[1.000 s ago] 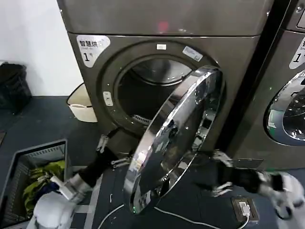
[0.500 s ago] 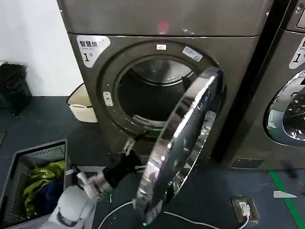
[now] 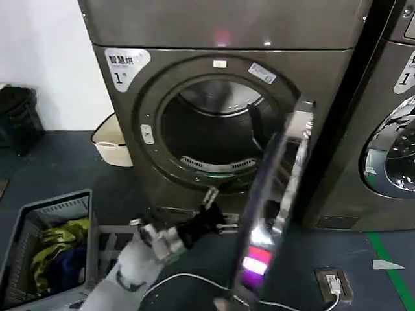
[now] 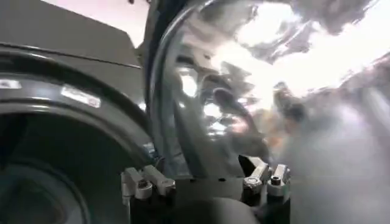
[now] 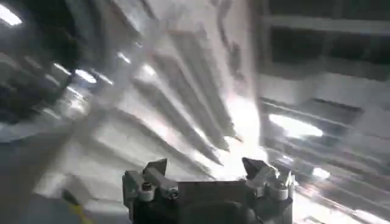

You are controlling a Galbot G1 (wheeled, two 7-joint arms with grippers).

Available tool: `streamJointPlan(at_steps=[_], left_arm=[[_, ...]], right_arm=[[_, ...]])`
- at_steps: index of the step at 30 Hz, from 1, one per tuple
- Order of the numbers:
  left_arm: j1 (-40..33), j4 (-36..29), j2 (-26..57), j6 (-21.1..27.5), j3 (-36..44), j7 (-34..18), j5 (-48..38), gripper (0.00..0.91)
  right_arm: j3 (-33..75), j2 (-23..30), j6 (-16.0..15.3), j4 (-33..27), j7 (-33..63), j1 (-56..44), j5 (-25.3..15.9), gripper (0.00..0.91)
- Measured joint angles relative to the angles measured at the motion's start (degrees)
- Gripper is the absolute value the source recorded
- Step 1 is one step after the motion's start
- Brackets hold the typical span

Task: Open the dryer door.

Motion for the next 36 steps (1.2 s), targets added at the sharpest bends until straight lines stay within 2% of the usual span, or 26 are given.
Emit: streamJointPlan(at_steps=[7, 13, 16, 21, 28, 36], left_arm=[[-6.47, 4.38, -3.26, 0.45, 7.0, 0.0, 0.32, 0.907], [-12.3, 8.76, -6.97, 0.44, 12.49, 0.01, 0.27, 0.907], [-15.21, 11.07, -9.0, 0.75, 14.96, 0.01, -0.26, 0.907], [-18.84, 14.14, -11.8, 1.3, 18.15, 0.3, -0.57, 0.907], [-23.13, 18.49, -15.0, 1.36, 21.4, 0.64, -0.62, 0.907], [-27.79, 23.83, -17.76, 1.05, 23.29, 0.76, -0.9, 0.907]], right_arm=[[7.07, -1.42, -2.04, -5.97, 3.97, -1.0, -3.85, 0.907], [11.74, -2.81, -4.52, -10.34, 6.87, -1.91, -2.32, 0.907], [13.68, -3.73, -2.38, -12.35, 8.18, -2.39, -2.42, 0.907], [15.64, -5.09, -4.01, -14.72, 7.32, -2.95, -3.76, 0.907], [17.1, -6.16, -1.59, -17.66, 6.47, -3.69, -4.57, 0.907], [18.77, -6.28, -1.25, -19.27, 5.89, -4.14, -4.34, 0.907]])
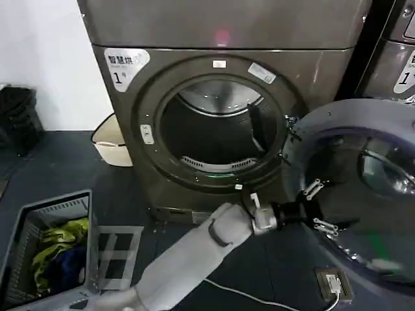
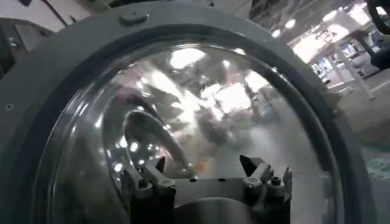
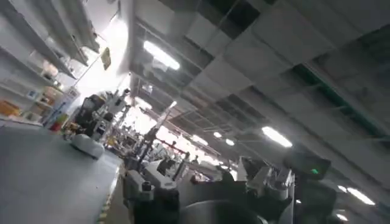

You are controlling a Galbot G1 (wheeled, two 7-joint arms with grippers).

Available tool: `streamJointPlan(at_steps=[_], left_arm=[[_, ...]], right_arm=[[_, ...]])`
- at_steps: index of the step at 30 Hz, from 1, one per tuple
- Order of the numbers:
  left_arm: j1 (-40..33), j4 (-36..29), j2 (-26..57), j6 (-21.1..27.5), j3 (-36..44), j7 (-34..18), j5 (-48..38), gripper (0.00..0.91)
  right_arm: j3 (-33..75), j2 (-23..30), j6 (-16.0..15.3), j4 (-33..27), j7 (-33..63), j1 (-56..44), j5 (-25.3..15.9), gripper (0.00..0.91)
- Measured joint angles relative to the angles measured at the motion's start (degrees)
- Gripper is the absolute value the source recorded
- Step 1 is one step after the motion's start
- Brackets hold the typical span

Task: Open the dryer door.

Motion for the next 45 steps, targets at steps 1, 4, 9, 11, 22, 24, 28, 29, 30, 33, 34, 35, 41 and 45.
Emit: streamJointPlan(at_steps=[1, 4, 9, 11, 22, 24, 28, 29, 30, 33, 34, 35, 41, 45], left_arm=[[-0.34, 0.67, -0.33, -0.02, 0.03, -0.01, 0.0, 0.907], [-1.2, 2.61, -1.4, -0.48, 0.12, -0.03, 0.2, 0.907], [-2.34, 5.66, -3.44, -0.78, -0.09, -0.05, 0.36, 0.907], [-2.56, 6.36, -4.33, -0.68, -0.28, -0.1, 0.67, 0.907], [0.24, 1.94, -2.22, 1.65, -1.64, 0.5, 2.6, 0.907], [1.23, -0.48, 0.18, 1.53, -2.6, 0.55, 2.55, 0.907], [4.33, -6.13, 5.36, 1.53, -4.55, 1.33, 1.41, 0.907], [5.2, -7.8, 6.87, 1.44, -4.99, 1.38, 1.26, 0.907], [6.12, -9.57, 8.36, 1.26, -5.41, 1.4, 1.25, 0.907], [8.73, -14.17, 12.91, 0.25, -6.86, 1.4, 1.89, 0.907], [9.54, -15.5, 14.46, -0.22, -7.46, 1.4, 2.3, 0.907], [10.5, -16.86, 16.02, -0.97, -8.2, 1.4, 3.04, 0.907], [17.14, -23.0, 24.32, -6.32, -15.29, 1.49, 8.06, 0.907], [22.56, -24.08, 29.86, -11.33, -22.09, 1.13, 14.31, 0.907]], right_arm=[[0.19, -0.06, -0.21, -0.24, -0.04, -0.12, -0.03, 0.907], [0.78, -0.47, -0.58, -1.08, -0.51, -0.43, 0.05, 0.907], [0.98, -0.73, -0.66, -1.5, -0.86, -0.48, 0.04, 0.907], [0.69, -0.69, -0.46, -1.51, -0.98, -0.28, 0.0, 0.907], [-2.36, 0.13, -1.83, 1.47, -1.2, 1.88, 0.03, 0.907], [-2.61, -0.09, -1.85, 1.69, -1.23, 1.97, 0.04, 0.907], [-3.24, -0.09, -1.63, 1.91, -1.54, 1.94, 0.04, 0.907], [-3.55, 0.11, -1.54, 2.23, -1.59, 1.95, 0.04, 0.907], [-3.84, 0.35, -1.53, 2.4, -1.64, 2.0, 0.04, 0.907], [-4.58, 0.56, -1.53, 2.77, -1.69, 2.37, 0.04, 0.907], [-4.63, 0.5, -1.53, 2.77, -1.69, 2.46, 0.04, 0.907], [-4.66, 0.39, -1.54, 2.74, -1.69, 2.56, 0.03, 0.907], [-4.78, -0.22, -0.68, 1.48, -1.93, 2.62, 0.11, 0.907], [-5.41, -0.42, 0.04, 0.71, -2.18, 2.82, 0.18, 0.907]])
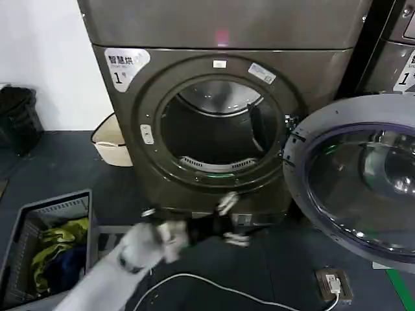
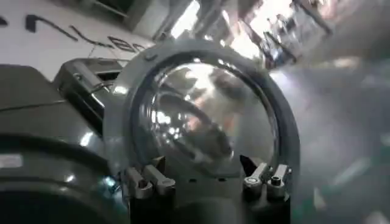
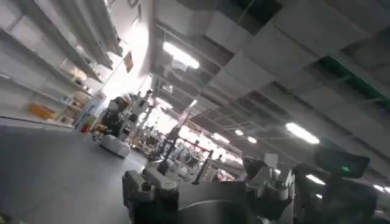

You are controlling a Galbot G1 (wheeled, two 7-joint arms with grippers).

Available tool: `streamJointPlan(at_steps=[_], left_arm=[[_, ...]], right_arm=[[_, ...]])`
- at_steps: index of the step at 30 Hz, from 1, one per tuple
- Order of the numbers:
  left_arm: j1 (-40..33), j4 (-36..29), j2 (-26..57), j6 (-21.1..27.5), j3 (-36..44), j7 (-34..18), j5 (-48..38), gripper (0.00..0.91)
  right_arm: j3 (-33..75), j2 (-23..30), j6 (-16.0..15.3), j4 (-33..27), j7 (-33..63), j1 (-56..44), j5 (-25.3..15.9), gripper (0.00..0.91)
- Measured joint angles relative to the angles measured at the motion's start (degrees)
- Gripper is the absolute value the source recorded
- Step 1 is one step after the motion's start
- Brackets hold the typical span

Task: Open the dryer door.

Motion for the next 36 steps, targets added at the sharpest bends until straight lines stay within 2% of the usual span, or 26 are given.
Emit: streamJointPlan(at_steps=[6, 13, 17, 22, 26, 32, 36], left_arm=[[7.81, 0.68, 8.6, -10.35, -10.4, -3.14, 11.78, 0.907], [12.15, 5.01, 16.41, -22.15, -18.21, -8.76, 26.37, 0.907], [13.79, 7.71, 20.33, -22.17, -22.13, -9.82, 36.02, 0.907], [16.44, 7.97, 24.63, -22.16, -26.65, -13.69, 50.29, 0.907], [18.72, 7.56, 26.4, -22.18, -29.26, -13.79, 61.34, 0.907], [22.83, 9.35, 27.69, -22.17, -32.0, -13.54, 79.01, 0.907], [23.57, 9.65, 28.06, -22.13, -33.74, -13.44, 85.0, 0.907]], right_arm=[[-1.39, -0.33, -0.06, 0.01, -0.31, 0.7, -0.01, 0.907], [-3.96, 0.53, 0.41, 0.76, -1.19, 1.88, 0.2, 0.907], [-5.86, 0.78, 1.16, 0.85, -1.6, 2.6, 0.85, 0.907], [-8.05, 0.8, 2.87, 0.91, -2.06, 2.89, 2.69, 0.907], [-9.13, 0.86, 3.67, 0.75, -2.62, 2.94, 4.18, 0.907], [-9.5, 0.85, 4.09, 0.17, -2.89, 2.85, 4.26, 0.907], [-9.6, 0.85, 4.7, -0.15, -3.16, 2.94, 4.86, 0.907]])
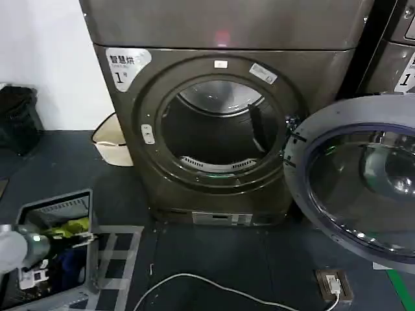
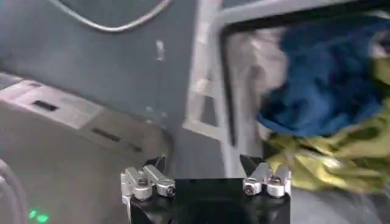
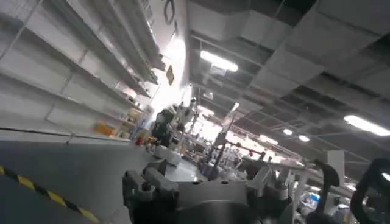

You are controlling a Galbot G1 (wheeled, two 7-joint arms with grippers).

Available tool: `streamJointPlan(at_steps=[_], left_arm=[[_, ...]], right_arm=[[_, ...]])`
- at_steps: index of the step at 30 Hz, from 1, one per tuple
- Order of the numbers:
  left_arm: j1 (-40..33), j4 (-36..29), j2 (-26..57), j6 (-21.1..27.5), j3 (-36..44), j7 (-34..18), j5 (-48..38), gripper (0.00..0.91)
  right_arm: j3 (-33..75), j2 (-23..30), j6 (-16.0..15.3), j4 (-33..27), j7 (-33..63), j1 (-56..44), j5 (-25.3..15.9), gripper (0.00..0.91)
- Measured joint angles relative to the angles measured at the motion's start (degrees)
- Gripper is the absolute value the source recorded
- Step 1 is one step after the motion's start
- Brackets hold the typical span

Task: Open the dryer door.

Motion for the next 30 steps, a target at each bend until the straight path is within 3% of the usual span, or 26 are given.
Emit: streamJointPlan(at_steps=[7, 19, 30], left_arm=[[-0.11, -0.23, 0.41, 0.01, -1.38, 0.31, 4.83, 0.907], [0.42, 0.59, 2.04, 0.07, -0.71, 1.26, 4.26, 0.907], [0.45, 1.06, 0.48, 0.09, 0.46, 1.2, 3.94, 0.907]], right_arm=[[0.02, 0.41, 0.35, -0.09, -0.07, -0.07, 0.11, 0.907], [1.59, 1.16, -0.05, 0.37, -0.85, 0.18, 0.37, 0.907], [5.58, 1.48, -1.3, 0.08, 0.98, -0.22, 5.54, 0.907]])
